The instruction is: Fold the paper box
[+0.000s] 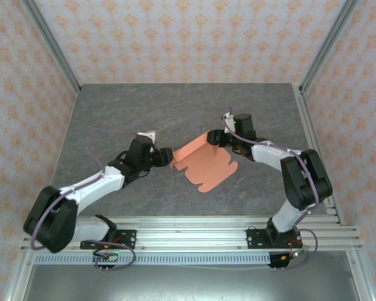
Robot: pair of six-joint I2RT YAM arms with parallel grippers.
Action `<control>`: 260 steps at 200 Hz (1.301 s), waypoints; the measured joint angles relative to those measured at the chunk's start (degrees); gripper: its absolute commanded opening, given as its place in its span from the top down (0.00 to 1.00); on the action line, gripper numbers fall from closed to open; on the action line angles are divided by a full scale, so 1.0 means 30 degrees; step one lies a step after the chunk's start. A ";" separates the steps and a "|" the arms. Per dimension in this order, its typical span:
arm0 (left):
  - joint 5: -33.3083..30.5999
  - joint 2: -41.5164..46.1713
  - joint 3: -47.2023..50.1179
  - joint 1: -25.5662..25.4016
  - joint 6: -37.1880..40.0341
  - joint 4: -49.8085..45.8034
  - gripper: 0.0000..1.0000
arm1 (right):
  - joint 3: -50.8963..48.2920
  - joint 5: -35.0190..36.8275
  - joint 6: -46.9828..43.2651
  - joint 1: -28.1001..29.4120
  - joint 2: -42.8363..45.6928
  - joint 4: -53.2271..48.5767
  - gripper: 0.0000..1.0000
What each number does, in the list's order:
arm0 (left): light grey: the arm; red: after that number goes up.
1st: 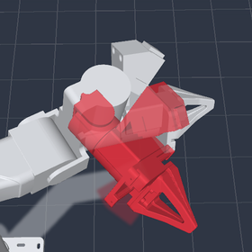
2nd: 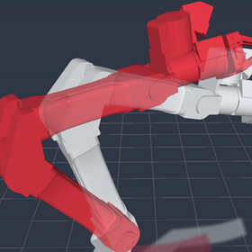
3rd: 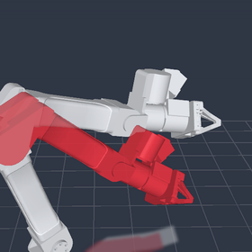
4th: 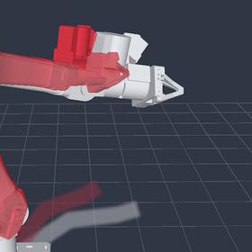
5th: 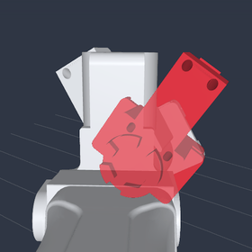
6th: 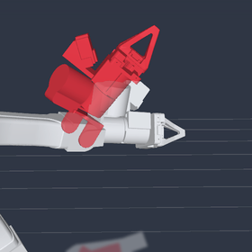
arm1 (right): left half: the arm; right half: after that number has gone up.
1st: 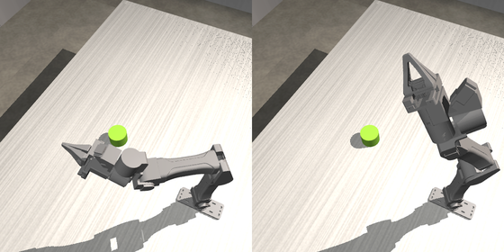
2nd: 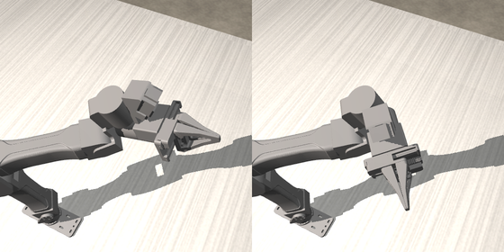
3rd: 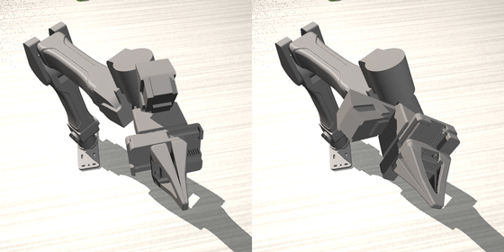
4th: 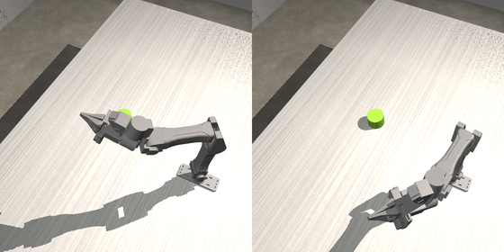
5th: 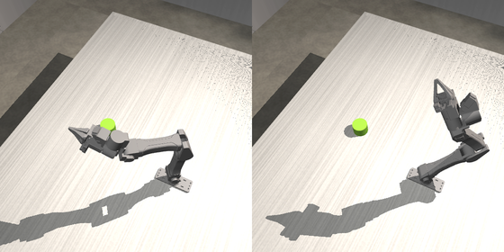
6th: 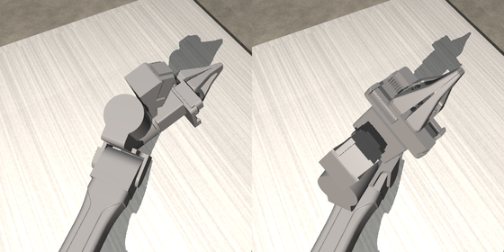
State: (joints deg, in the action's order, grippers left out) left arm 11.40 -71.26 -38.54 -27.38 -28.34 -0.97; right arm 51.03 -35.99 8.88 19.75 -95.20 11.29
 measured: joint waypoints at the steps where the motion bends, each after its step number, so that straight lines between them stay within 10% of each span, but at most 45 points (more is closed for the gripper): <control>1: -0.0036 0.0058 -0.0051 -0.0015 0.0058 -0.0087 0.37 | 0.0000 0.0000 0.0000 0.0007 0.0000 -0.0007 0.49; 112: -0.4284 -0.2419 -0.5282 -0.2535 0.4612 -0.8772 0.29 | 0.0000 -0.0160 0.0007 0.0051 -0.0007 -0.0044 0.49; 260: -0.8211 -0.6441 -0.7497 -0.4007 0.6142 -0.9369 0.28 | 0.0000 -0.0452 0.0007 0.0051 -0.0073 -0.0036 0.49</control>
State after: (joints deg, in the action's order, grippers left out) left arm -13.23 -90.59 -61.04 -39.40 -9.91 -29.08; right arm 51.03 -37.34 8.91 19.90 -95.42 11.18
